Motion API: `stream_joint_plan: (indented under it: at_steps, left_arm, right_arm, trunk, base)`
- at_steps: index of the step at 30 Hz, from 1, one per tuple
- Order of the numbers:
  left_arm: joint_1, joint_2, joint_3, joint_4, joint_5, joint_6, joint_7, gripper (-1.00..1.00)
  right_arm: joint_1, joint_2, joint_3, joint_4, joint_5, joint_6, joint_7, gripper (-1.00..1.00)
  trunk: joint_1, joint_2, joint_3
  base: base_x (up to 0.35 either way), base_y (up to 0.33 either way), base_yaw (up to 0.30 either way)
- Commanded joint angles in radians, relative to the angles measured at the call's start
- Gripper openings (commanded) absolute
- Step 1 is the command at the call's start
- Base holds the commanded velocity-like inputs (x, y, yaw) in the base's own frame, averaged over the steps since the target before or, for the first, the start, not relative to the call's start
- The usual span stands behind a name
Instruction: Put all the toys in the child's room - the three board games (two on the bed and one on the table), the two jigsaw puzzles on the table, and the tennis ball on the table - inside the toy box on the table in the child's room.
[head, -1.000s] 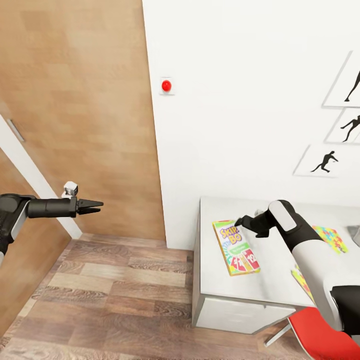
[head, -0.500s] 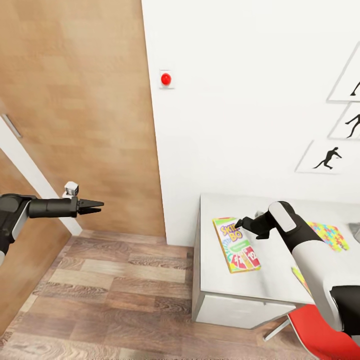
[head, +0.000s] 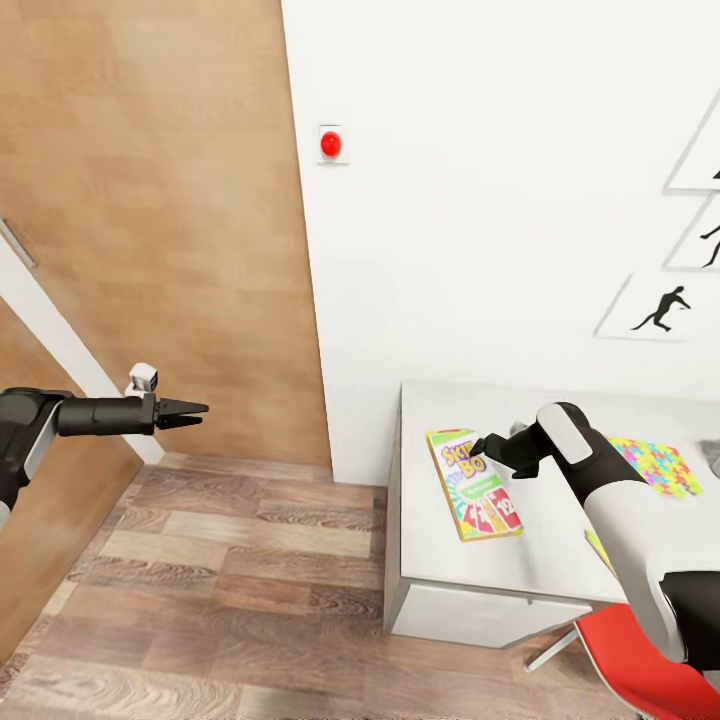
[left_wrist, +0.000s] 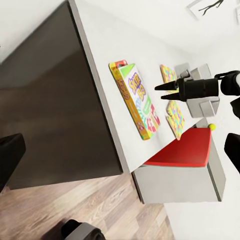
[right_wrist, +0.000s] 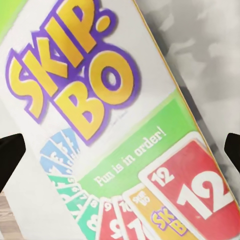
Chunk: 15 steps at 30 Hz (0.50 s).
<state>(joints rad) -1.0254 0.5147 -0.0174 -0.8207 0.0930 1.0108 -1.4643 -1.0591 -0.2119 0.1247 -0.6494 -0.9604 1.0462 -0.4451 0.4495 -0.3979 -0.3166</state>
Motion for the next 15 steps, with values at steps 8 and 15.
stream_joint_plan:
  at_steps: [8, 15]
  left_arm:
    - [-0.001, -0.003, -0.002, 0.0, 0.004, 0.009, -0.001, 1.0]
    - [-0.001, -0.004, -0.002, 0.0, 0.004, 0.007, -0.001, 1.0]
  right_arm:
    - [-0.001, -0.002, 0.006, -0.001, -0.01, 0.001, -0.009, 1.0]
    - [-0.001, -0.004, 0.006, -0.001, -0.009, 0.001, -0.009, 1.0]
  trunk:
    - [0.001, -0.002, -0.015]
    - [0.001, -0.002, -0.027]
  base:
    - [0.0, 0.0, 0.0]
    - [0.0, 0.0, 0.0]
